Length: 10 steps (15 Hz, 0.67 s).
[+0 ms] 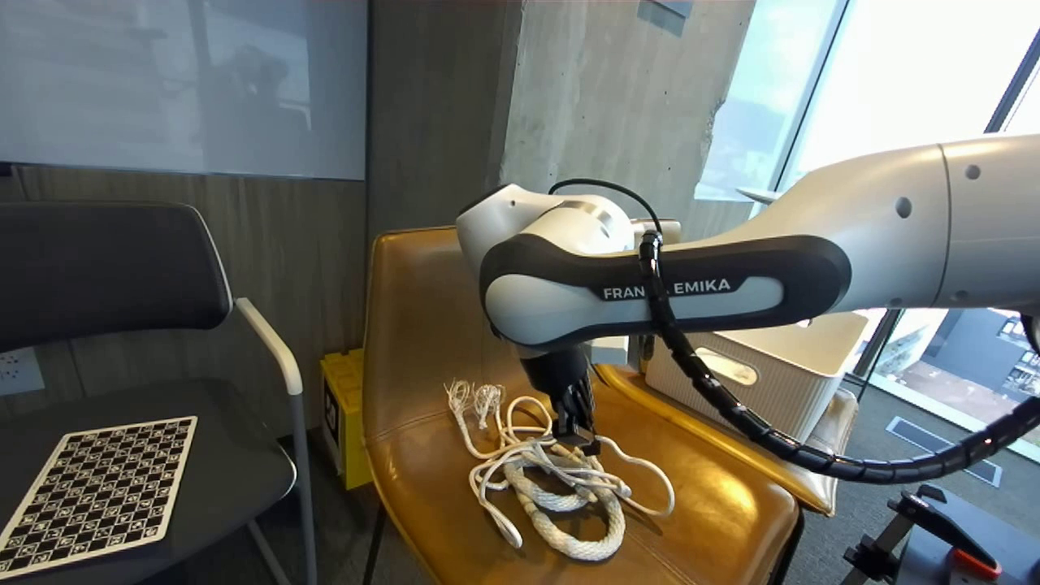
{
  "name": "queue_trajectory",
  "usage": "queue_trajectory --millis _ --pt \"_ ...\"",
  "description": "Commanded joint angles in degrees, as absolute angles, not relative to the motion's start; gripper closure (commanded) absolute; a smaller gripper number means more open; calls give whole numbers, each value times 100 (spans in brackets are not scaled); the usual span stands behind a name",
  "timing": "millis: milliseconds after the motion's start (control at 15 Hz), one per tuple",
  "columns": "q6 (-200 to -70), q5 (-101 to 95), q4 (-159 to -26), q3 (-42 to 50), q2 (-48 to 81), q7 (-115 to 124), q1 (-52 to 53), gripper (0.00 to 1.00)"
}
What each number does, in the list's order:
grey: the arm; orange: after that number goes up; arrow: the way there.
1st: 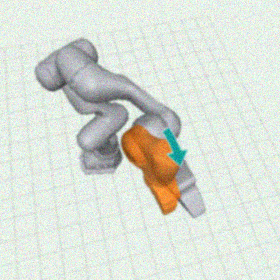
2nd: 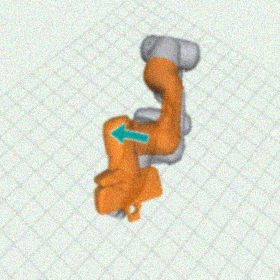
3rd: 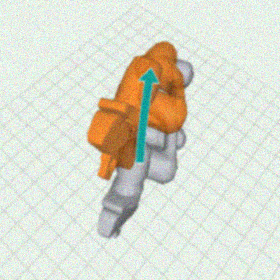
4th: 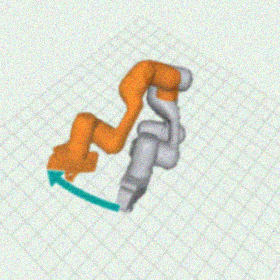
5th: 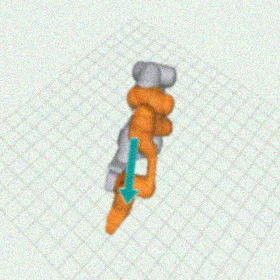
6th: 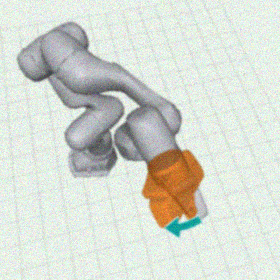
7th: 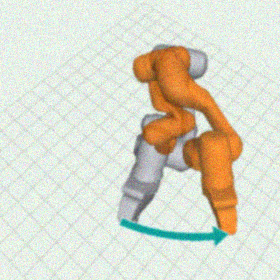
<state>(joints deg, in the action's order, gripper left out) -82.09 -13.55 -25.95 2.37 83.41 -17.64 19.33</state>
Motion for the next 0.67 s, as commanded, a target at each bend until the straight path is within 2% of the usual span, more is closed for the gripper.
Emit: queue_trajectory --millis 0,600 --pt "-8164 -1312 -2624 244 8100 -1892 1737 100" --pt "-8231 -1146 -2356 321 6892 -1713 630 99"
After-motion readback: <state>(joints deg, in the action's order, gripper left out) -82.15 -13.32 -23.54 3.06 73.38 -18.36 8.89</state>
